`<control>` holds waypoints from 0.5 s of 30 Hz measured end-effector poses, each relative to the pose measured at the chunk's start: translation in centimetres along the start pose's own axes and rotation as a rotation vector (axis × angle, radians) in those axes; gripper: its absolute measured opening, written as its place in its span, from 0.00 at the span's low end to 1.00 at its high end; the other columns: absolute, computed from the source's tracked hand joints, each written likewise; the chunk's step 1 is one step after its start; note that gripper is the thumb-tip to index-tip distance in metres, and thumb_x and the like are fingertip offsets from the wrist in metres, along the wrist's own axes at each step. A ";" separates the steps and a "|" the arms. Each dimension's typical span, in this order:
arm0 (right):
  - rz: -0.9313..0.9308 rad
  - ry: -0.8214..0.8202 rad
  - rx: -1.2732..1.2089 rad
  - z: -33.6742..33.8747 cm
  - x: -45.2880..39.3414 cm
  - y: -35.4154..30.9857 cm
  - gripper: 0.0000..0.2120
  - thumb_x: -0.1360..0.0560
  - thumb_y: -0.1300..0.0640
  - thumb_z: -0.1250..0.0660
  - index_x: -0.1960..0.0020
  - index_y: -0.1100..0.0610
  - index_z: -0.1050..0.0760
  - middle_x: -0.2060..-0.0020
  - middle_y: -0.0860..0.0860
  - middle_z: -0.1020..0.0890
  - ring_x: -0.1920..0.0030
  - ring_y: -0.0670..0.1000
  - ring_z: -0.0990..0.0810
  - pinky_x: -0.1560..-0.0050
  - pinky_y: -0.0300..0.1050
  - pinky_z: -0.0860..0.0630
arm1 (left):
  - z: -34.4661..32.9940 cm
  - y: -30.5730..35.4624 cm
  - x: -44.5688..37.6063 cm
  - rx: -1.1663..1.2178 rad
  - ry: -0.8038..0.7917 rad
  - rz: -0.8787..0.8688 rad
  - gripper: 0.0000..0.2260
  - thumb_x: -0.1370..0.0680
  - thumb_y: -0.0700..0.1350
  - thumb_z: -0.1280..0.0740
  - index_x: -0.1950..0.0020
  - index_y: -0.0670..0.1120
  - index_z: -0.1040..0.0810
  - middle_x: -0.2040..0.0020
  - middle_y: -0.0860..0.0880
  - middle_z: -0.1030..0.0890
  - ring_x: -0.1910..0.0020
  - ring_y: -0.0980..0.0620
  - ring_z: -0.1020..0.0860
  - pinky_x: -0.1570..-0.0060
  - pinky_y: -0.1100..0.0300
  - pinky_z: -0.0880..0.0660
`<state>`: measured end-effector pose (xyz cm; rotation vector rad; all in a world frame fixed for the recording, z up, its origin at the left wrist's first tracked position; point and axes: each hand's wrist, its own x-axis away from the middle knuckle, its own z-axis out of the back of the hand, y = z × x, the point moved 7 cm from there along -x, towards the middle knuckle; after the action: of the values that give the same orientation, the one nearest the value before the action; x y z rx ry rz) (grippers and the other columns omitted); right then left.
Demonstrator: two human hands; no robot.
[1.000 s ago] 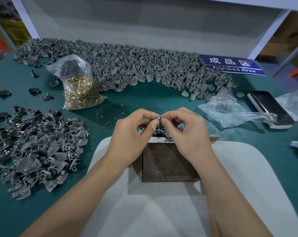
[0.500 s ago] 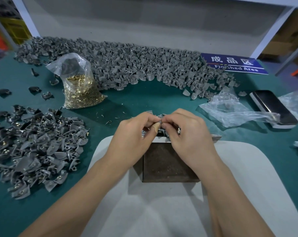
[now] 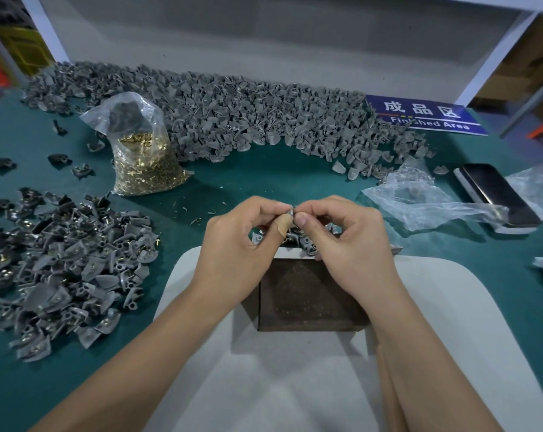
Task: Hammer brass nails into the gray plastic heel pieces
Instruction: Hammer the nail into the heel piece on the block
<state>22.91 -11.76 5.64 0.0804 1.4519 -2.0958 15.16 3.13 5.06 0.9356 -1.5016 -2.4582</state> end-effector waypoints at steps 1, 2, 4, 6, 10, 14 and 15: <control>-0.012 0.003 -0.014 0.0 0.0 0.1 0.04 0.24 0.63 0.26 0.52 0.56 0.13 0.62 0.41 0.17 0.58 0.49 0.17 0.61 0.50 0.19 | 0.0 0.0 0.0 0.004 -0.001 0.004 0.05 0.22 0.42 0.26 0.48 0.50 0.16 0.53 0.64 0.16 0.53 0.65 0.17 0.52 0.72 0.25; -0.018 0.006 -0.026 0.0 0.1 0.2 0.04 0.24 0.62 0.25 0.52 0.55 0.13 0.62 0.42 0.17 0.58 0.50 0.17 0.61 0.53 0.18 | -0.1 -0.1 0.0 0.009 -0.004 0.009 0.05 0.22 0.42 0.26 0.48 0.50 0.16 0.53 0.64 0.16 0.53 0.65 0.17 0.52 0.72 0.24; -0.024 0.015 -0.046 -0.1 0.1 0.3 0.04 0.24 0.61 0.25 0.51 0.54 0.13 0.62 0.43 0.17 0.58 0.51 0.17 0.63 0.55 0.18 | -0.2 -0.5 0.0 0.044 -0.005 0.036 0.05 0.22 0.41 0.26 0.47 0.49 0.16 0.53 0.62 0.16 0.52 0.63 0.17 0.51 0.69 0.23; -0.022 0.027 -0.061 -0.1 0.2 0.2 0.05 0.24 0.60 0.25 0.52 0.52 0.13 0.62 0.44 0.17 0.59 0.51 0.18 0.66 0.54 0.18 | -0.2 -0.8 -0.1 0.093 -0.006 0.071 0.05 0.22 0.42 0.26 0.47 0.48 0.16 0.52 0.60 0.15 0.51 0.61 0.16 0.49 0.65 0.21; 0.004 0.064 -0.068 0.0 0.3 0.0 0.06 0.24 0.61 0.25 0.52 0.51 0.13 0.62 0.45 0.17 0.61 0.51 0.18 0.68 0.48 0.19 | -0.2 -0.8 -0.1 0.176 -0.001 0.108 0.05 0.22 0.42 0.26 0.48 0.51 0.17 0.53 0.56 0.14 0.51 0.60 0.15 0.50 0.63 0.19; -0.031 0.014 -0.133 0.0 0.3 0.1 0.05 0.23 0.62 0.26 0.52 0.54 0.13 0.62 0.50 0.18 0.67 0.48 0.21 0.75 0.41 0.23 | -0.1 -0.4 -0.1 0.146 -0.013 0.075 0.05 0.22 0.41 0.26 0.49 0.51 0.17 0.53 0.59 0.14 0.51 0.62 0.16 0.51 0.67 0.21; -0.036 -0.011 -0.130 0.1 0.2 0.2 0.05 0.23 0.62 0.26 0.51 0.54 0.13 0.61 0.51 0.18 0.69 0.50 0.21 0.75 0.44 0.22 | -0.1 -0.3 -0.1 0.127 -0.024 0.059 0.05 0.22 0.40 0.26 0.49 0.49 0.17 0.52 0.60 0.14 0.51 0.62 0.16 0.50 0.68 0.22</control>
<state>22.85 -12.04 5.44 -0.0076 1.5897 -2.0216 15.35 3.22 4.81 0.8710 -1.6846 -2.3654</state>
